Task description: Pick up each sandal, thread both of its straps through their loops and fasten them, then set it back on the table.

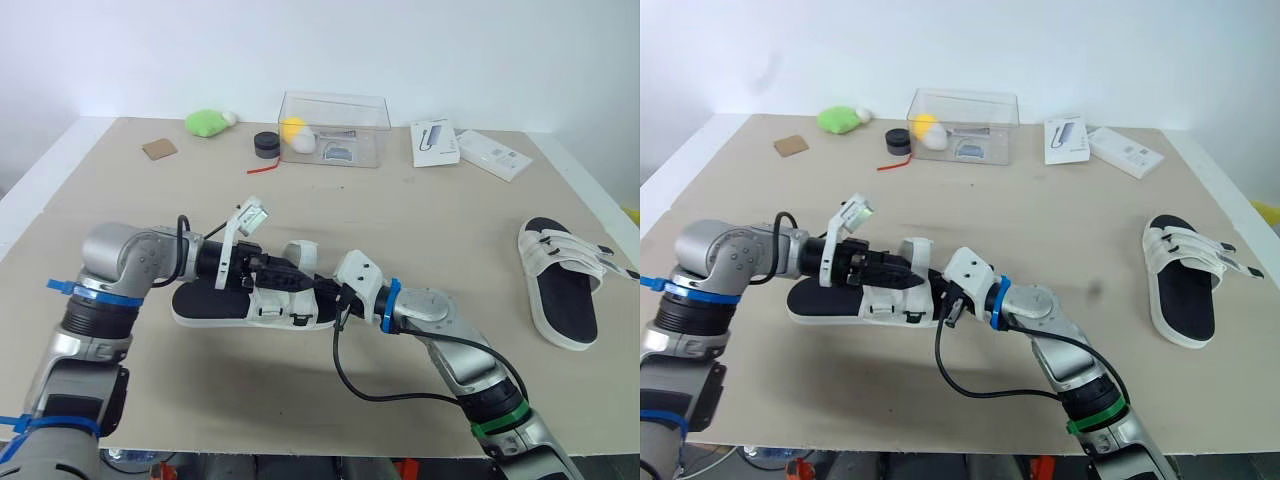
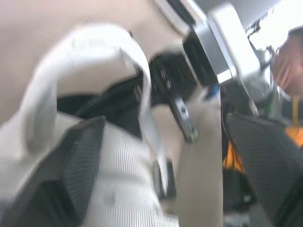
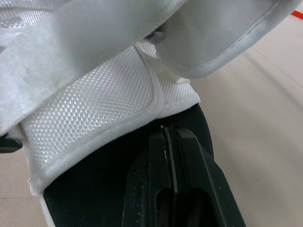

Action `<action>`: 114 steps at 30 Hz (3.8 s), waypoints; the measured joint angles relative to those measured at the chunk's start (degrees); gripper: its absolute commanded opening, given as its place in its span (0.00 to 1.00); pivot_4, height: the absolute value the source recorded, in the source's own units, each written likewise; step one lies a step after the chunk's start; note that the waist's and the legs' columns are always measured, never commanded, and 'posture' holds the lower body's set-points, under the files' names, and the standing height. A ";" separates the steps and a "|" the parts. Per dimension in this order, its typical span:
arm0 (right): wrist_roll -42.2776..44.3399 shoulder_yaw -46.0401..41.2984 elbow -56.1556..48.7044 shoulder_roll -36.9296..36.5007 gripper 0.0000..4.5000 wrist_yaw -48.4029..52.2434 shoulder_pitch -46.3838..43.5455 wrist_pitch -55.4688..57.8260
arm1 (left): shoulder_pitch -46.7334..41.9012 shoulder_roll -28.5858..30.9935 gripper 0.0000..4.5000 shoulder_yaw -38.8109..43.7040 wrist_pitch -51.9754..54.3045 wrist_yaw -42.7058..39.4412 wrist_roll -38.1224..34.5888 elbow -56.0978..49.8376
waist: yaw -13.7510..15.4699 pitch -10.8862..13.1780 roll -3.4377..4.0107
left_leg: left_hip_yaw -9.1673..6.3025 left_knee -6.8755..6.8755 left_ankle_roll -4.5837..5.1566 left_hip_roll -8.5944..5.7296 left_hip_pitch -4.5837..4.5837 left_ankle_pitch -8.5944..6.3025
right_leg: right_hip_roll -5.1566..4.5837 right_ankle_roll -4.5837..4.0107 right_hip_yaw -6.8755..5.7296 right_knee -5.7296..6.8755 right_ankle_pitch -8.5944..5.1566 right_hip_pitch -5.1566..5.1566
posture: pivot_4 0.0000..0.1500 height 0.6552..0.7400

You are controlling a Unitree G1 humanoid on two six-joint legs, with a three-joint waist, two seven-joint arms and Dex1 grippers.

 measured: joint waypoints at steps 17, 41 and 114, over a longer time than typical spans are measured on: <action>0.00 0.04 -0.20 0.05 0.00 -0.06 0.10 0.07 | 5.04 5.49 0.01 -5.42 -2.98 -4.02 1.26 -8.17 | -0.09 0.01 0.00 | 0.00 -0.05 -0.02 0.00 0.00 -0.01 | -0.01 -0.04 0.01 -0.01 -0.03 -0.02 | 1.00 1.00; -0.02 -0.20 -0.85 0.12 0.00 0.11 0.75 0.46 | 32.51 13.39 0.97 13.79 -2.64 4.15 -12.89 -35.06 | -0.17 0.05 -0.10 | 0.05 -0.03 -0.17 -0.01 0.12 -0.18 | -0.13 -0.20 -0.01 -0.07 -0.25 0.04 | 1.00 1.00; -0.03 0.27 2.01 -0.01 0.00 3.78 -1.35 -2.25 | 44.53 17.33 0.84 6.26 -123.91 -4.32 47.06 -12.74 | -0.28 0.01 -0.18 | 0.72 -0.24 -0.25 0.12 0.04 -0.50 | -0.41 -0.53 0.05 -0.88 -0.08 -0.02 | 1.00 1.00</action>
